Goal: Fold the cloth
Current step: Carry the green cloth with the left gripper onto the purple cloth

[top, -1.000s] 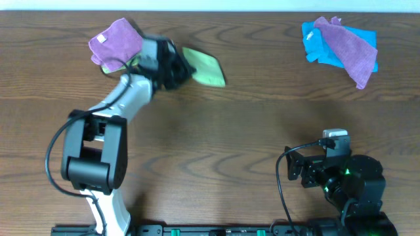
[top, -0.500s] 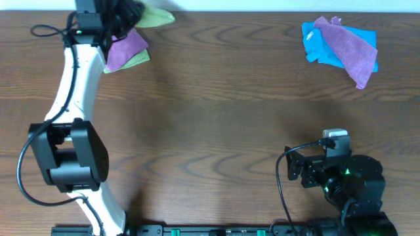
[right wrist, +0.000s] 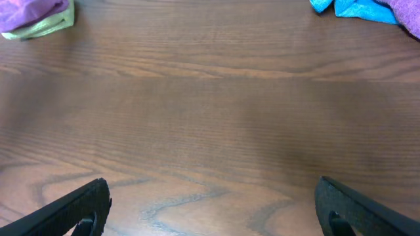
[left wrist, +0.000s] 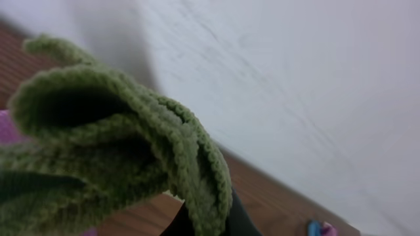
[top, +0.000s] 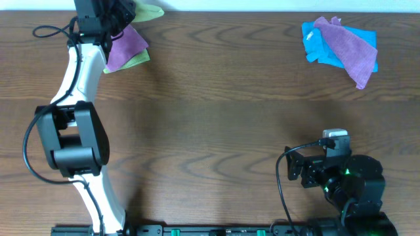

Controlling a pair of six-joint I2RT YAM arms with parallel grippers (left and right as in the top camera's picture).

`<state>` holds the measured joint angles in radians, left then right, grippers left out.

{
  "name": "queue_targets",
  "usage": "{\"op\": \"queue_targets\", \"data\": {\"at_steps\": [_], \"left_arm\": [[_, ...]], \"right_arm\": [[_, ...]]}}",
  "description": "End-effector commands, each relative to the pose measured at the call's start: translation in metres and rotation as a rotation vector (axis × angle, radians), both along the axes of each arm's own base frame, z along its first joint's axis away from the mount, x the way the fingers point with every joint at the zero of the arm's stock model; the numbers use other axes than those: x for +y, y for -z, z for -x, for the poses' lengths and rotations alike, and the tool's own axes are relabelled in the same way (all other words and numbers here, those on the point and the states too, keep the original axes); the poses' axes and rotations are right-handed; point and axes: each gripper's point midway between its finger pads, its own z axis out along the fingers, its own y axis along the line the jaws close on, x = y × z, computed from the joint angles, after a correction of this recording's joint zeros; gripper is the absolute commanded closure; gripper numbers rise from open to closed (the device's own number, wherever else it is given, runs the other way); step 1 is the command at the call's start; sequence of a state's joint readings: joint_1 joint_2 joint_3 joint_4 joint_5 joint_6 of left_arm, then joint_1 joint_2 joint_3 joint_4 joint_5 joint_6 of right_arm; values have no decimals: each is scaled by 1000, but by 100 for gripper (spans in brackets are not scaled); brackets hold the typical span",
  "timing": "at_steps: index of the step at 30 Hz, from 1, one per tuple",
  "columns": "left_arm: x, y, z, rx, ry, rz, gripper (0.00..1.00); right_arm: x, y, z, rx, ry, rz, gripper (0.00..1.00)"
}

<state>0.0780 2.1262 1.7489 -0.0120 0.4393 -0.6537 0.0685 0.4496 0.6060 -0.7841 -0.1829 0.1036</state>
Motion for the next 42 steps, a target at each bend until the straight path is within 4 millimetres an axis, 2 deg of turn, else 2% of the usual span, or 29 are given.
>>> {"op": "queue_targets", "data": {"at_steps": [1,6,13,26,31,38,42], "left_arm": [[11,7,-9,-10,-32,-30,94],[16,30,-10,22,-20,-67,94],[30,45,-6,50,-19,-200,94],[63,80,21,193,33,-329,94],[77,89,30,247,13,-343,94],[84,98,40,291,24,-366,94],[86,101,43,306,32,-381,87]], "right_arm": [[-2,1,0,2,17,-12,1],[-2,1,0,2,17,-12,1],[-2,1,0,2,17,-12,1],[-2,1,0,2,17,-12,1],[-2,1,0,2,18,-12,1],[-2,1,0,2,17,-12,1],[-2,1,0,2,17,-12,1]]}}
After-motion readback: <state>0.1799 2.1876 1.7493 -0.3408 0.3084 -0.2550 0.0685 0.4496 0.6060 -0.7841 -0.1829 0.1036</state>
